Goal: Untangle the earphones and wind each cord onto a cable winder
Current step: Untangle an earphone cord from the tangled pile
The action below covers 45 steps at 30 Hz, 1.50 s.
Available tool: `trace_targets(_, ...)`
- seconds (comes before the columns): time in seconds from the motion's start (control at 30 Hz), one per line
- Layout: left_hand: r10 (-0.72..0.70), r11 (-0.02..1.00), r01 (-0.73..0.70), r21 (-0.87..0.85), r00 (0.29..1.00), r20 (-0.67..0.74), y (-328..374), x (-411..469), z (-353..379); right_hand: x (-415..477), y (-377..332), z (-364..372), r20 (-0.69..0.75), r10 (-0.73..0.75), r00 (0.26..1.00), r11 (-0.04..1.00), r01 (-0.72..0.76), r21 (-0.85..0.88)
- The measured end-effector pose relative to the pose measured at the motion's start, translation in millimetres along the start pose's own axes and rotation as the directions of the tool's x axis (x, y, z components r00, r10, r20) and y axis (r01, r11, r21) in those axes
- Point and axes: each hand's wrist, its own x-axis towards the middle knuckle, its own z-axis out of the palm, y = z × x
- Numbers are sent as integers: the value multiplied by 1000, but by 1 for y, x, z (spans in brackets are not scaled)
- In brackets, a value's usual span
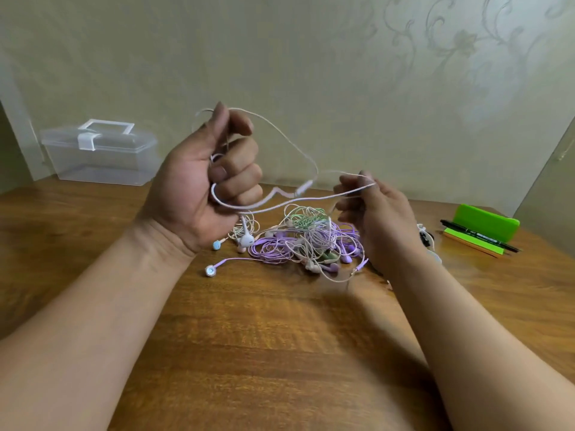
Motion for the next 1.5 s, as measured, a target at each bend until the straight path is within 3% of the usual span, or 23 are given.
trace_targets(0.17,-14,1000,14,-10,998,-54,-2,1,-8,-12,-32,9,326,-40,944,885,-118,451)
trace_targets(0.27,-26,1000,27,3,994,-103,-5,2,-12,-22,-45,16,463,-134,876,826,-160,541)
trace_targets(0.37,-45,999,48,18,992,-122,-10,3,-11,-30,-50,17,553,-147,820,829,-202,521)
trace_targets(0.43,-61,997,67,35,988,-139,-13,3,-10,-30,-52,14,590,-105,801,893,-185,410)
trace_targets(0.5,-83,994,93,63,986,-144,-16,3,-10,-30,-48,9,587,-29,809,988,-66,139)
trace_targets(0.6,-103,991,113,69,985,-140,-18,3,-10,-31,-40,6,617,147,773,948,68,-312)
trace_targets(0.7,-97,990,112,83,981,-166,-15,2,-11,-35,-38,4,693,387,608,819,119,-561)
trace_targets(0.77,-101,989,117,92,982,-159,-14,1,-12,-35,-40,-2,734,485,475,755,196,-626)
trace_targets(0.8,-111,985,129,111,981,-156,-14,1,-12,-34,-41,-4,746,497,443,751,211,-625)
trace_targets(0.87,-154,969,179,168,977,-150,-15,1,-11,-31,-47,-9,759,432,487,783,217,-584)
trace_targets(0.97,-226,944,253,213,964,-142,-21,0,-9,-29,-55,-12,699,275,660,868,143,-476)
trace_targets(1.07,-267,933,281,225,960,-88,-25,0,-10,-31,-54,-6,502,132,855,816,194,-545)
trace_targets(1.13,-289,931,289,224,957,-35,-26,0,-12,-31,-46,2,387,-4,922,781,245,-574)
trace_targets(1.2,-298,933,292,210,955,-4,-27,-1,-12,-33,-40,13,384,-29,923,842,230,-488)
trace_targets(1.27,-300,933,295,208,954,-5,-27,-1,-12,-35,-34,20,486,70,871,921,131,-367)
trace_targets(1.33,-293,927,291,235,956,-30,-28,-1,-14,-35,-29,18,561,167,811,917,81,-390)
trace_targets(1.4,-264,922,273,275,962,-71,-28,0,-16,-33,-25,15,595,201,778,867,141,-477)
trace_targets(1.5,-182,906,238,350,966,-186,-28,0,-16,-28,-22,11,523,129,843,855,173,-490)
